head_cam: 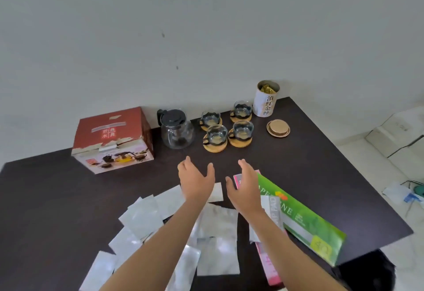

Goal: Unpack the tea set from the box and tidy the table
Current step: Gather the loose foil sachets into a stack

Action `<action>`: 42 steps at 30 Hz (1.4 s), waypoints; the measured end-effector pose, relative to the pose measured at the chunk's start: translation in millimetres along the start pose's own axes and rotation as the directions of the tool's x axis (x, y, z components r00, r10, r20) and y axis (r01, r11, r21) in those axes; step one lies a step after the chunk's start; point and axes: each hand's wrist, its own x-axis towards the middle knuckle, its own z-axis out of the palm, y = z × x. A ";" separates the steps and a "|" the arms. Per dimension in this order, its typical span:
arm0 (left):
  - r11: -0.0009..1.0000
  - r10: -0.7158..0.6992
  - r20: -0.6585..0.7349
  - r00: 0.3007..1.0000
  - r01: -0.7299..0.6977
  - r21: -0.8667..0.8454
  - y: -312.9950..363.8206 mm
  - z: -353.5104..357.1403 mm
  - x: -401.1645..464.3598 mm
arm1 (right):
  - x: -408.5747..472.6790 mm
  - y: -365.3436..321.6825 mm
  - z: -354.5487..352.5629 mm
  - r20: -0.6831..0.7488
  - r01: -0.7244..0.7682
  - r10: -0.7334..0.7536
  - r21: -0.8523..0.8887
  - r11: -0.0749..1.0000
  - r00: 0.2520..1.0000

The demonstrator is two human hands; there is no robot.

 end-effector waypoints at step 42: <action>0.878 -0.160 0.169 0.973 0.062 0.474 -223.5 -105.8 -126.5 | -116.3 4.6 89.5 0.166 -0.232 0.346 -0.475 0.849 0.923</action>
